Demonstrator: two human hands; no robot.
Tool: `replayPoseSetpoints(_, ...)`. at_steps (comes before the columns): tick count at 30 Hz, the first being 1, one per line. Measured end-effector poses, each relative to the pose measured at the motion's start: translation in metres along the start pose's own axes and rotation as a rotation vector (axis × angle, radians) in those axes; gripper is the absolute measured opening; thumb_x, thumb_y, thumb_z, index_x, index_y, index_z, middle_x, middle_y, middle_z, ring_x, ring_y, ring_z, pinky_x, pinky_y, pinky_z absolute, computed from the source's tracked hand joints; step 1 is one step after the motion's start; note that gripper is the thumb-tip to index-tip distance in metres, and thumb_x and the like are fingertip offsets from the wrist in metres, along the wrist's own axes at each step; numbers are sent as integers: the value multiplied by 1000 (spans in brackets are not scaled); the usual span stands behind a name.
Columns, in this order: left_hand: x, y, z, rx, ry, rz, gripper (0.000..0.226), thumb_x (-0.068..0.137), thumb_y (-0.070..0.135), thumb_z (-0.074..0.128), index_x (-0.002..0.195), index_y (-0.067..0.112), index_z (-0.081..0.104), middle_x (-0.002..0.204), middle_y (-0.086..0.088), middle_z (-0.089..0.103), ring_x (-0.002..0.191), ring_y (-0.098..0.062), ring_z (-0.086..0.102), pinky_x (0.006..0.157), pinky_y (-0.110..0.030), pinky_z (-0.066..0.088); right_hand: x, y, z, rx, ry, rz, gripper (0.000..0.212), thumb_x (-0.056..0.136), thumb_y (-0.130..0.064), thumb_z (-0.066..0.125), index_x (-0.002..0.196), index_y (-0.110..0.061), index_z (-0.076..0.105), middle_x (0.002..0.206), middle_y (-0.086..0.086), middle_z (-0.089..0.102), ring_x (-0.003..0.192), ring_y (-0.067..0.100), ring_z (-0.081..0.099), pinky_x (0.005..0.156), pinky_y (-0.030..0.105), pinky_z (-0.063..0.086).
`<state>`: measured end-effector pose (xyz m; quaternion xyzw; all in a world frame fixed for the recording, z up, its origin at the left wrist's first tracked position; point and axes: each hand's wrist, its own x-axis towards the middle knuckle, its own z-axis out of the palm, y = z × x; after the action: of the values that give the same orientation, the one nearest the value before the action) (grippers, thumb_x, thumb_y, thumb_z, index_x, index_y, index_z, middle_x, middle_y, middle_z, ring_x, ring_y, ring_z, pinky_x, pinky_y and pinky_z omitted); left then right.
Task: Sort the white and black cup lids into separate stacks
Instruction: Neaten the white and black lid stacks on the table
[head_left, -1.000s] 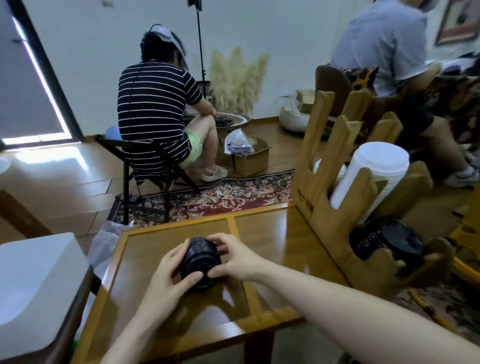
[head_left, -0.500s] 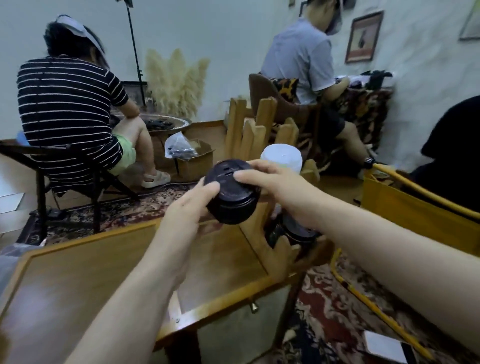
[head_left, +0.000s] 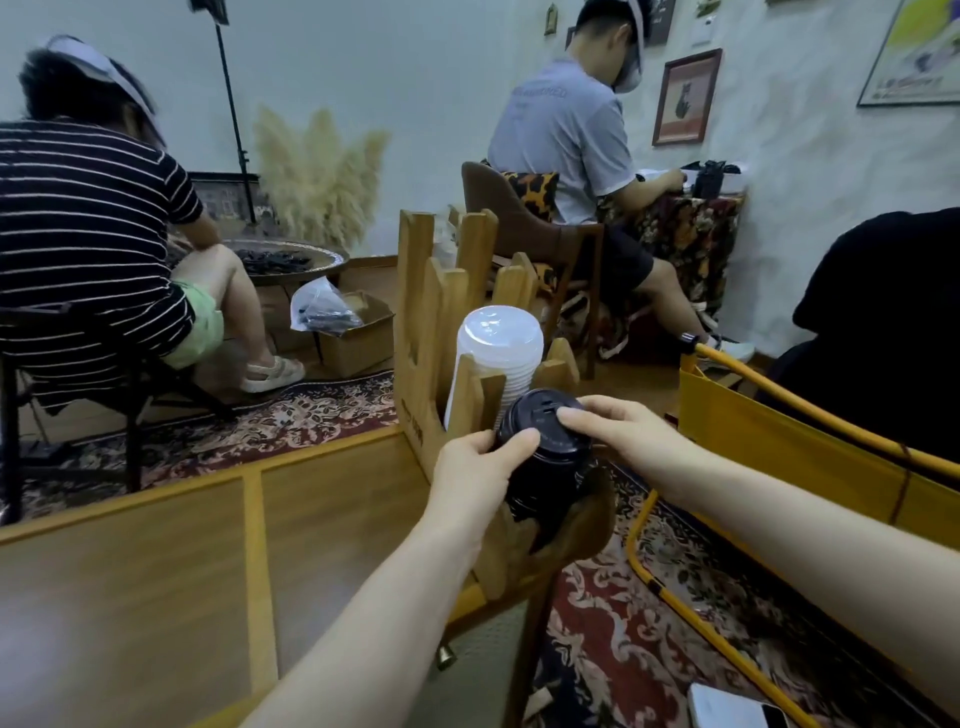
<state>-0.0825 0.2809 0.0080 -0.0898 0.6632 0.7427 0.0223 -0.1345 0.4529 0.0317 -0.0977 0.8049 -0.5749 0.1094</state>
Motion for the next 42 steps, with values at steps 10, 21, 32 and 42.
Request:
replayPoseSetpoints(10,21,-17,9,-47,67,-73,67,85,47,73,137,7,57,128,-9,67,114,-24,66,103,-41,51,9,20,5,68,-43,43,65,72,-64,62,124,-25,63,125,-8,66,119,12,58,112,41,37)
replayPoseSetpoints(21,23,-15,9,-58,102,-47,62,90,42,69,139,6,55,130,-9,66,117,-24,63,103,-36,49,7,22,3,106,20,-6,68,77,-56,62,133,-19,56,123,-3,66,114,13,61,108,42,43)
replayPoseSetpoints(32,15,-17,6,-21,137,-21,63,92,45,65,141,7,52,137,-7,61,123,-21,57,104,-34,46,2,27,0,131,56,-1,66,71,-56,66,124,-18,59,118,-1,69,109,14,66,107,42,44)
replayPoseSetpoints(42,3,-18,1,231,180,183,59,94,41,63,145,16,47,145,1,53,127,-12,51,105,-31,44,2,24,3,81,91,0,64,73,-55,66,125,-20,58,117,-2,68,106,11,66,103,39,47)
